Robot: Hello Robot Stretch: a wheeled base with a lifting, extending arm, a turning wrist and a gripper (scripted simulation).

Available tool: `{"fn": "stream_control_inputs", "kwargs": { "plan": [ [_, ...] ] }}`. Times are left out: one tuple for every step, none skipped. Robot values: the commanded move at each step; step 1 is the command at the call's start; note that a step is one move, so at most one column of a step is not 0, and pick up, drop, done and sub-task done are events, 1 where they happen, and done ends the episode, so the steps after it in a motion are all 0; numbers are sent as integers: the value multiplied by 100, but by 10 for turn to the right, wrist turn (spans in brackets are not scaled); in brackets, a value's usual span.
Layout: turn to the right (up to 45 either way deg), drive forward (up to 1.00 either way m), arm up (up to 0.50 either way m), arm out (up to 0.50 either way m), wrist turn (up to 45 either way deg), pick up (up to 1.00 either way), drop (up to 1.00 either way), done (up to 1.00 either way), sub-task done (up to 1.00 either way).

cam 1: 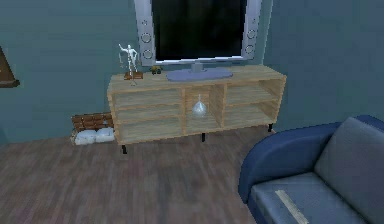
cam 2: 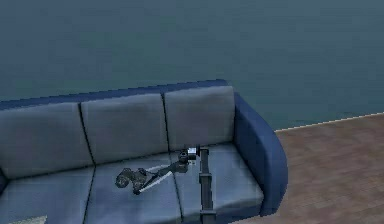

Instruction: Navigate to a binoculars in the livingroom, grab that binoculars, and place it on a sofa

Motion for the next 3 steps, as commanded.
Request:
{"fn": "stream_control_inputs", "kwargs": {
  "plan": [
    [0,0,0,0,0,0,100,0,0],
    [0,0,10,0,0,0,0,0,0],
    [0,0,0,-8,0,0,0,0,0]
  ]
}}
